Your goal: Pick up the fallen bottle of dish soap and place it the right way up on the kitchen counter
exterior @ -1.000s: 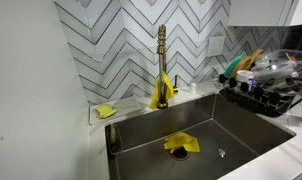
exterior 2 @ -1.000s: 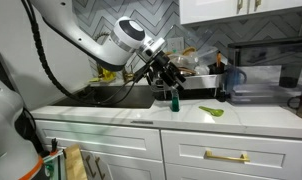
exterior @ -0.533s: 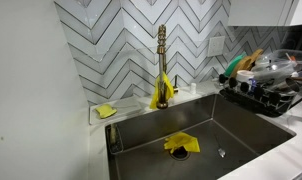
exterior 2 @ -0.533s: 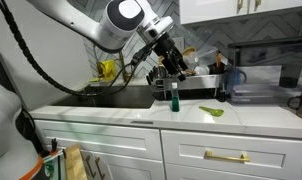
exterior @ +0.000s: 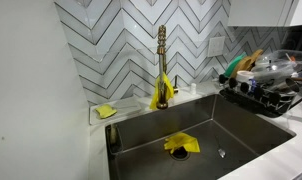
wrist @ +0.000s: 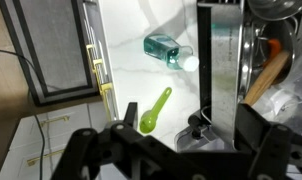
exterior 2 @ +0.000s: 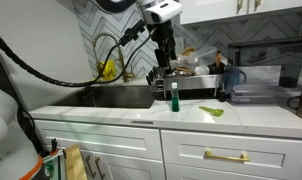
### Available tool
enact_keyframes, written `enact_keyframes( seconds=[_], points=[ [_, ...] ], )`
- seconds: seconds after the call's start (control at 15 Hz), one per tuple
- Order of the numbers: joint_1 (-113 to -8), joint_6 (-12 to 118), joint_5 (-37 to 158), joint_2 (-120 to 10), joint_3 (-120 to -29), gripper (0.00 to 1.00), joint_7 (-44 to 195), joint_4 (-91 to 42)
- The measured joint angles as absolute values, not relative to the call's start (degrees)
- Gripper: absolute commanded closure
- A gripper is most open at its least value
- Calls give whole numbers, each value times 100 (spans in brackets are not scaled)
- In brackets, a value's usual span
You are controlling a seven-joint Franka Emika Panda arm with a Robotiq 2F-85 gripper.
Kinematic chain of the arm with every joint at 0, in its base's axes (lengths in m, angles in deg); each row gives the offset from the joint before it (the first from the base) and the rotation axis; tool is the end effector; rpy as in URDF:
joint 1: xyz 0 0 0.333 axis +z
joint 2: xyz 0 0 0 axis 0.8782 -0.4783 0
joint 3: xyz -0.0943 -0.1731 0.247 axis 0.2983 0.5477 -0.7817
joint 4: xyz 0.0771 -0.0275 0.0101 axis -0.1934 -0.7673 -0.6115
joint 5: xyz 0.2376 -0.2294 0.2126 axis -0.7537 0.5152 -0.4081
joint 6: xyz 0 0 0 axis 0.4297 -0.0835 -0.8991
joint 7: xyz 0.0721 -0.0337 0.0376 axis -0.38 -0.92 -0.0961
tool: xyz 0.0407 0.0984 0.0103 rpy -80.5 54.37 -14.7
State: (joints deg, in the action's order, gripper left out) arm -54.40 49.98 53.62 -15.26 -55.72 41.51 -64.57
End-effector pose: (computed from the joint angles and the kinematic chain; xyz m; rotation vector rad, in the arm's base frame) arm 0.4471 -0.1425 0.5267 -2.4824 1.3402 -0.4329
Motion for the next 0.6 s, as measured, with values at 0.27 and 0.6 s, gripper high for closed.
enact_keyframes(
  seconds=[0.27, 0.6],
  points=[
    [-6227, 3707, 4822, -1579, -6112, 0, 4596, -6028],
    [-6645, 3325, 4823, -1656, -6407, 0, 4637, -5858]
  ],
)
